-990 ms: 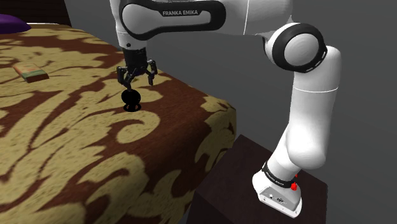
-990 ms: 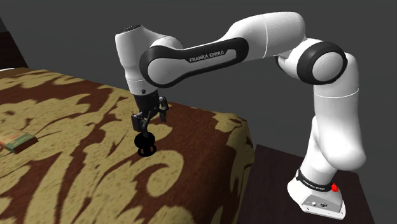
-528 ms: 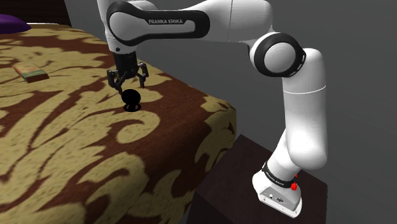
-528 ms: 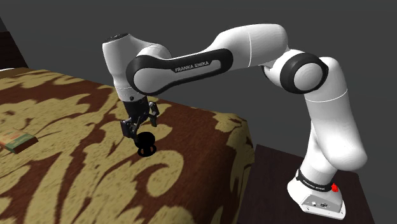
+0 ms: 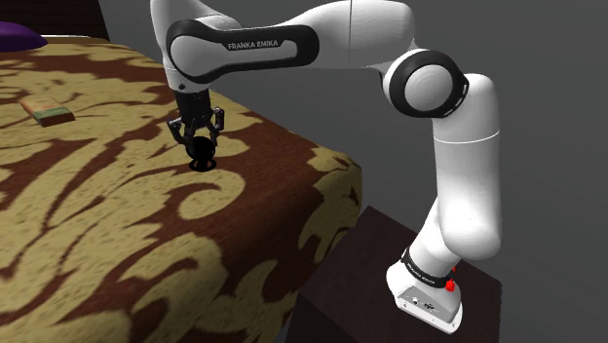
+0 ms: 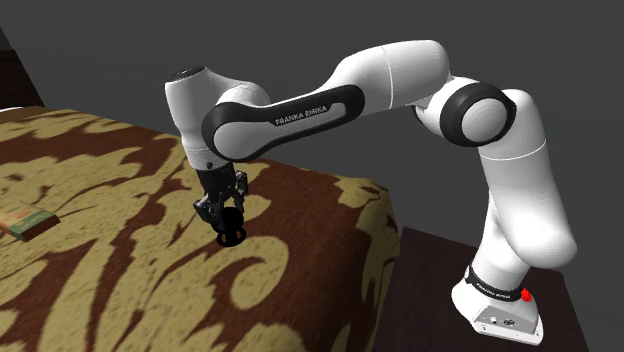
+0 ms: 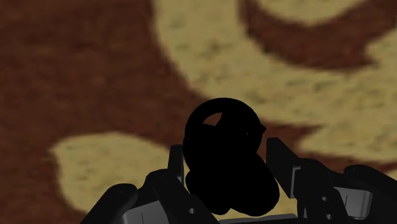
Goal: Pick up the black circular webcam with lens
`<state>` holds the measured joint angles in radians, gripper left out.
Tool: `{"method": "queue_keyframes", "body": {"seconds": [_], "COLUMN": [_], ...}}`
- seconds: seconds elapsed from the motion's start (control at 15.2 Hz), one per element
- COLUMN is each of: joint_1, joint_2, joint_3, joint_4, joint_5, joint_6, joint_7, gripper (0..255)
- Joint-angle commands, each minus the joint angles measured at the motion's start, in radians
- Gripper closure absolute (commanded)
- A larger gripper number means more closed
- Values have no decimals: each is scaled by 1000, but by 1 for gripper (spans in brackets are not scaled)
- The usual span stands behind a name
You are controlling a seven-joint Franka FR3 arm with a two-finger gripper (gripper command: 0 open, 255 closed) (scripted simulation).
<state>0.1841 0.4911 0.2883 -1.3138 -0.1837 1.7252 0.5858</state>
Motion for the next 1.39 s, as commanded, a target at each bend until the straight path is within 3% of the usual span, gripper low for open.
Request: {"method": "queue_keyframes", "body": {"seconds": [0.0, 0.4, 1.32], "joint_1": [-1, -1, 25], "joint_2": [1, 1, 30], "joint_3": [-1, -1, 0], "joint_4": [-2, -4, 232], "joint_5": [0, 0, -5], "joint_6": [1, 3, -202], "joint_7": [0, 1, -15], "gripper": [255, 255, 255]}}
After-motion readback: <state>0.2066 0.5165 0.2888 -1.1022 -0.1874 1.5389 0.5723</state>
